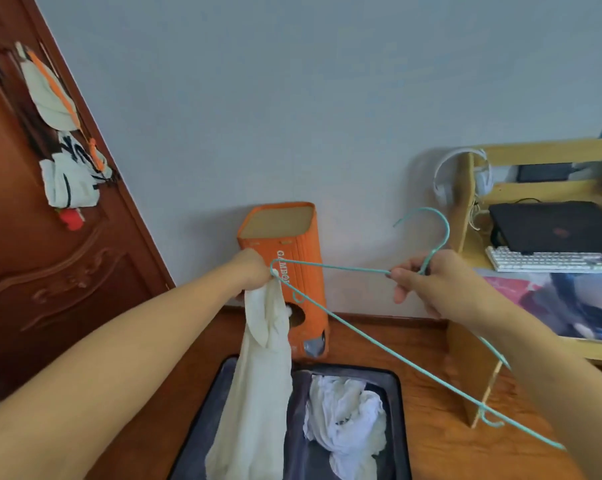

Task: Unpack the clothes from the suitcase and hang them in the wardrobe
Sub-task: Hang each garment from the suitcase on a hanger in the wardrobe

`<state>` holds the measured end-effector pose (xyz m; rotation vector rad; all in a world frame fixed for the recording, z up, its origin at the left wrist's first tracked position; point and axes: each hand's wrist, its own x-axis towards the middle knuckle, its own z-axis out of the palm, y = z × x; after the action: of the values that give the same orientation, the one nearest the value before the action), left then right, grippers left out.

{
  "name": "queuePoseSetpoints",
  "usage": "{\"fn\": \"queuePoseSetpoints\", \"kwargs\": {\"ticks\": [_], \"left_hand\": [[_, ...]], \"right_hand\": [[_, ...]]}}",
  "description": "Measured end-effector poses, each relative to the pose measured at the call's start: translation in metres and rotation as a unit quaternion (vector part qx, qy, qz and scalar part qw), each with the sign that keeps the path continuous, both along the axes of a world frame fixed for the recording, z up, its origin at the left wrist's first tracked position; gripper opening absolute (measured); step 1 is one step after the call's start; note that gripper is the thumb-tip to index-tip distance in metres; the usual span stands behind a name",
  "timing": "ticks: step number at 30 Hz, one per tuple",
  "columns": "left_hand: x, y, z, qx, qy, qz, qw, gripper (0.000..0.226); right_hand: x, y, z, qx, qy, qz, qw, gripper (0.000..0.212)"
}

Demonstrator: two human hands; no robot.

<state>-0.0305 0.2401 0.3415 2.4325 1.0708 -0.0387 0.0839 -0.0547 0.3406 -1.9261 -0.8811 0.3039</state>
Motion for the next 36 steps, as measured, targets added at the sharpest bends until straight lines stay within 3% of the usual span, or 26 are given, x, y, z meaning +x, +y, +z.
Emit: {"fn": "queuePoseSetpoints", "kwargs": {"ticks": [6,10,15,20,24,28,31,33,34,36], "left_hand": [[-0.015,0.006,0.005,0.035,-0.057,0.061,0.996,0.020],[-0.013,-0.006,0.013,0.031,-0.099,0.017,0.994,0.015],[-0.012,-0.022,0.023,0.090,-0.128,-0.024,0.987,0.014],[-0.016,-0.022,0.038,0.159,-0.106,-0.024,0.981,0.015],[-0.005,-0.044,0.062,0.141,-0.179,-0.063,0.972,0.021],[-0.010,-0.058,0.077,0.161,-0.247,-0.173,0.940,0.024],[-0.021,-0.060,0.078,0.325,-0.162,-0.310,0.878,0.050],[-0.019,-0.059,0.081,0.431,-0.141,-0.343,0.823,0.057],[-0.016,-0.059,0.086,0.458,-0.141,-0.353,0.803,0.058],[-0.010,-0.058,0.094,0.449,-0.125,-0.372,0.803,0.052]], "right_hand": [[-0.025,0.012,0.028,-0.058,-0.055,0.039,0.996,0.031],[-0.044,0.064,0.012,-0.070,-0.061,0.066,0.993,0.029],[-0.055,0.111,-0.022,-0.107,-0.060,0.070,0.990,0.031],[-0.042,0.101,0.001,0.044,-0.050,0.020,0.998,0.030],[-0.039,0.105,-0.012,-0.029,-0.082,0.085,0.993,0.027],[-0.027,0.091,0.010,0.111,-0.055,0.020,0.992,0.022],[-0.020,0.072,0.037,0.190,-0.051,0.015,0.980,0.014],[-0.018,0.063,0.043,0.201,-0.038,0.030,0.978,0.012],[-0.016,0.061,0.045,0.197,-0.026,0.041,0.979,0.012],[-0.015,0.065,0.045,0.194,-0.009,0.036,0.980,0.010]]}}
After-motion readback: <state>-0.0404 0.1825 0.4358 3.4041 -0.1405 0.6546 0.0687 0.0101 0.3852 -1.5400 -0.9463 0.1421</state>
